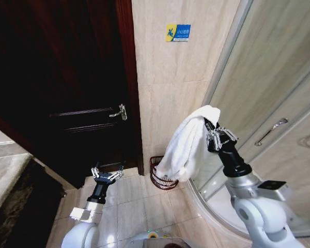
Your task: Discard the used towel into the hamper.
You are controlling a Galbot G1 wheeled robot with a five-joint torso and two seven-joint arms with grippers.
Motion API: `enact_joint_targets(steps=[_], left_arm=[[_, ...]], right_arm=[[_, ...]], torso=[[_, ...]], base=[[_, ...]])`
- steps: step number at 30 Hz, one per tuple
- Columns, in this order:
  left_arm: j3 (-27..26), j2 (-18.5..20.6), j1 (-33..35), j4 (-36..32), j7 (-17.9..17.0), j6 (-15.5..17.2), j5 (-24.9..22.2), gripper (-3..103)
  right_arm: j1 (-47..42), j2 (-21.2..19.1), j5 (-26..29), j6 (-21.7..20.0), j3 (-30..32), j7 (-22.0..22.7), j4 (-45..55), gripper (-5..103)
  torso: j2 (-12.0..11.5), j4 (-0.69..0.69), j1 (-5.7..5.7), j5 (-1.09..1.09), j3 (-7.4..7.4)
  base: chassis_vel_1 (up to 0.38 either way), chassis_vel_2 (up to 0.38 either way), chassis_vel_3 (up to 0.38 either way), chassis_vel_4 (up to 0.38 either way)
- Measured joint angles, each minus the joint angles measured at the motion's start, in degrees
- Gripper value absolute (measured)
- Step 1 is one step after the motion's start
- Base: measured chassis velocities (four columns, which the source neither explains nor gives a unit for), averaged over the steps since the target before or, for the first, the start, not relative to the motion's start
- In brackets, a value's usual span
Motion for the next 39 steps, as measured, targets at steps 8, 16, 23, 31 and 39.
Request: enact_joint_targets(steps=[8, 16, 23, 31, 39], left_arm=[[0.0, 0.0, 0.0, 0.0, 0.0, 0.0, 0.0, 100], [0.0, 0.0, 0.0, 0.0, 0.0, 0.0, 0.0, 100], [0.0, 0.0, 0.0, 0.0, 0.0, 0.0, 0.0, 100], [0.0, 0.0, 0.0, 0.0, 0.0, 0.0, 0.0, 100], [0.0, 0.0, 0.0, 0.0, 0.0, 0.0, 0.0, 100]], right_arm=[[2.1, -1.5, 1.4, -0.4, 0.6, 0.7, -1.8, 5], [5.1, -3.3, 2.8, -1.2, 0.2, 1.2, -5.1, 5], [8.5, -5.6, 4.3, -2.5, -0.4, 1.9, -7.5, 5], [16.0, -10.7, 7.3, -3.4, -1.5, 2.6, -13.0, 5], [25.7, -14.4, 8.6, -3.0, -2.6, 2.1, -21.8, 5]], torso=[[0.0, -0.01, -0.03, 0.0, -0.01], [0.0, 0.0, -0.03, -0.01, -0.01], [0.0, 0.0, -0.03, 0.0, -0.01], [0.0, 0.0, -0.03, -0.02, -0.02], [0.0, 0.0, -0.03, -0.01, -0.02]], base=[[0.0, 0.0, 0.0, 0.0], [0.0, 0.0, 0.0, 0.0], [0.0, 0.0, 0.0, 0.0], [0.0, 0.0, 0.0, 0.0], [0.0, 0.0, 0.0, 0.0]])
